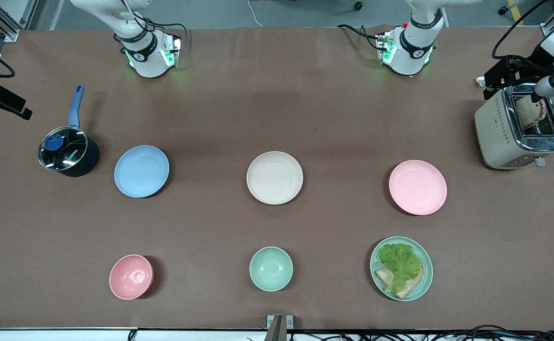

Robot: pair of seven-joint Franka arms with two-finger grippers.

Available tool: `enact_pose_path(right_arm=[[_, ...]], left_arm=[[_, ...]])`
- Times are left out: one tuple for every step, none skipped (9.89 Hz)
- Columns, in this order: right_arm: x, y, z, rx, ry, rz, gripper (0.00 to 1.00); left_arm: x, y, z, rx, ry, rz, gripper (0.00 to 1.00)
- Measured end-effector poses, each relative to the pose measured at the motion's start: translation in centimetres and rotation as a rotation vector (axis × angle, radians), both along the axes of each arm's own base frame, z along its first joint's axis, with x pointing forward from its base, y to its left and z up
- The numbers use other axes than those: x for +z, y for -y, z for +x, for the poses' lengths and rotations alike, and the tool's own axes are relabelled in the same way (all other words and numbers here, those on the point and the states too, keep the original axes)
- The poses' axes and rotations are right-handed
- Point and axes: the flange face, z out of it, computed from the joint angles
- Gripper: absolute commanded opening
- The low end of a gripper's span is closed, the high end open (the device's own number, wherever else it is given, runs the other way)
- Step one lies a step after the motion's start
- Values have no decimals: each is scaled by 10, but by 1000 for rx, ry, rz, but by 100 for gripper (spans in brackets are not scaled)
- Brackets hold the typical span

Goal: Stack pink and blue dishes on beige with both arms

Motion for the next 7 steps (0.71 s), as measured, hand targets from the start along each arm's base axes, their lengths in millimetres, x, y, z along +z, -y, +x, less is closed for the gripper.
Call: enact_pose_path(right_arm=[[0, 0, 0, 0, 0, 0, 100], [0, 0, 0, 0, -1, 0, 100], [0, 0, 0, 0, -1, 0, 100], [-1, 0, 0, 0, -2, 0, 100], [-2, 2, 0, 15, -5, 1, 100], [-8, 8, 0, 40, -18, 4, 100], [-28, 19, 3, 66, -39, 10, 100]], left_arm=[[-1, 0, 1, 0, -2, 0, 100], [-2, -2, 1, 3, -3, 0, 100], [-4, -4, 3, 6, -8, 0, 100], [-11, -6, 8, 11, -21, 0, 100], [-25, -12, 22, 22, -29, -3, 100], [-46, -27, 44, 30, -21, -9, 100], [-74, -47, 69, 9, -17, -16, 100]])
